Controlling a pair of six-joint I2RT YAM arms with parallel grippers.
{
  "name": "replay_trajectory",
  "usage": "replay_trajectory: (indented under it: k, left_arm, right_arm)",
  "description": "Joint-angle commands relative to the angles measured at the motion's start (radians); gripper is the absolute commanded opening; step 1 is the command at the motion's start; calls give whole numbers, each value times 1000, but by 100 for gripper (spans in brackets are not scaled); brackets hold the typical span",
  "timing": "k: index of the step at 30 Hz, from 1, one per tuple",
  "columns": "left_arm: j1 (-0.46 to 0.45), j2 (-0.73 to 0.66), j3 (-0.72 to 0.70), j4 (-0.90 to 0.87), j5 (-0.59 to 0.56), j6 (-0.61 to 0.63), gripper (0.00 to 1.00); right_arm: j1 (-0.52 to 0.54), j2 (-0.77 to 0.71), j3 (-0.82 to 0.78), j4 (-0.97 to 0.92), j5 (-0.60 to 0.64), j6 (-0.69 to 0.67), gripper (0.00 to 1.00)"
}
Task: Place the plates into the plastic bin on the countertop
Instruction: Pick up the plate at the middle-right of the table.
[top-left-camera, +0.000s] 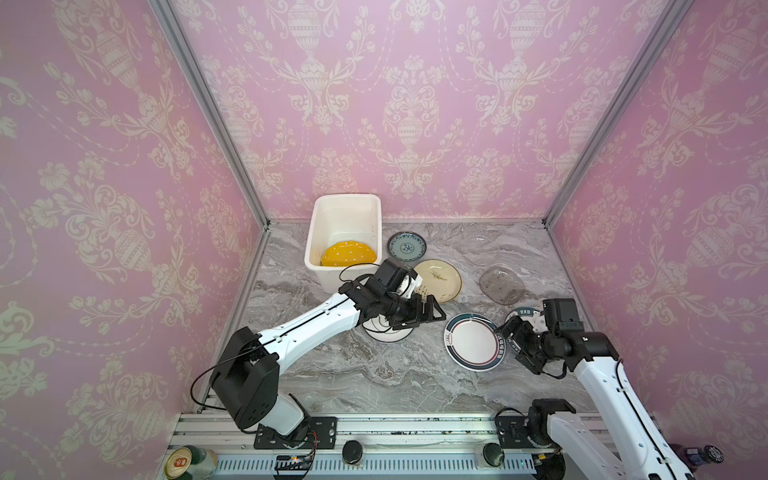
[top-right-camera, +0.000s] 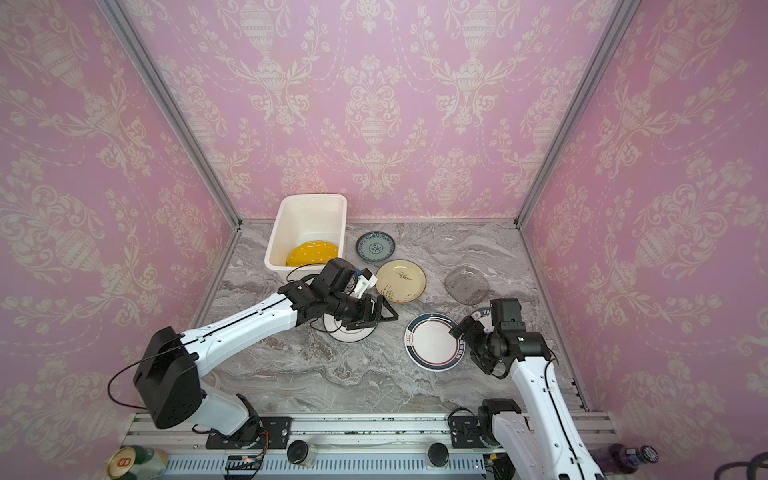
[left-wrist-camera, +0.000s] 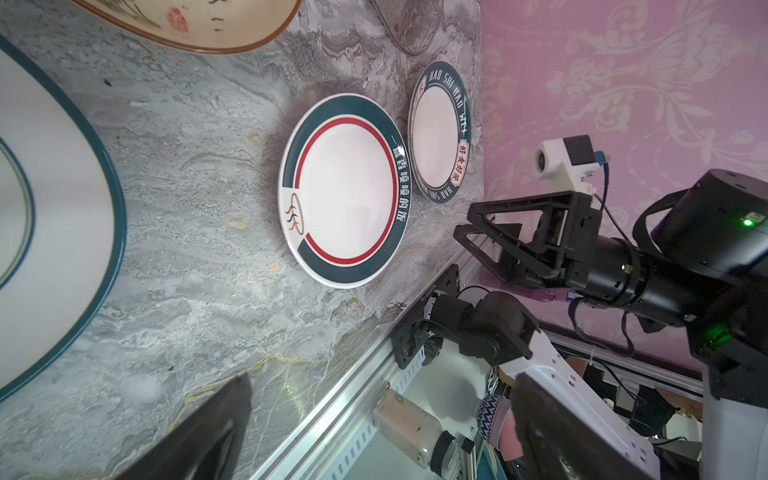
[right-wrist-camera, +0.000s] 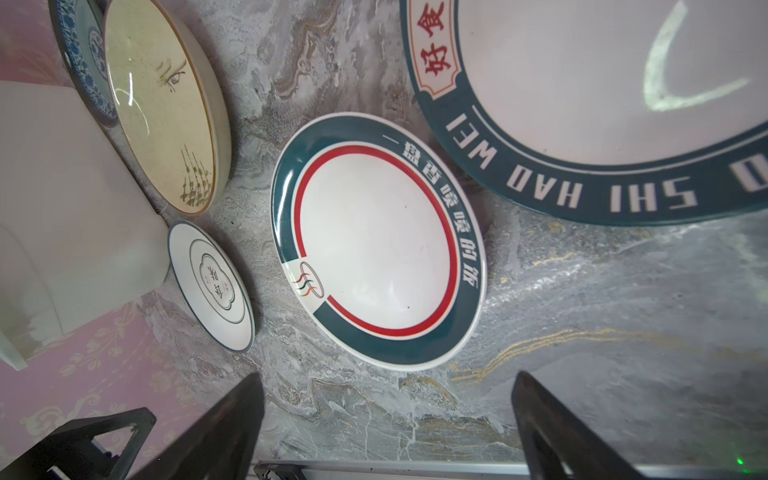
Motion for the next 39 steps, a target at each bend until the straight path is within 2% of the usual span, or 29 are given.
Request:
replay_trajectory:
  k: [1, 6, 14, 27, 39]
  left_arm:
    - [-13, 51, -22, 78, -34, -80, 99]
    - [-16, 140, -14, 149, -13, -158, 99]
    - [-44, 247, -27, 250, -84, -292, 99]
    - [-69, 397, 28, 339, -90, -359, 95]
    - [-84, 465, 69, 369, -65, -376, 79]
  right_arm:
    - [-7, 15, -40, 58, -26, -22, 95]
    - [-7, 50, -93, 115, -24, -35, 99]
    - [-7, 98, -141, 204, -43, -42, 99]
    - [-13, 206, -159, 302, -110, -74, 98]
    - [-14, 252, -175, 375, -175, -87, 95]
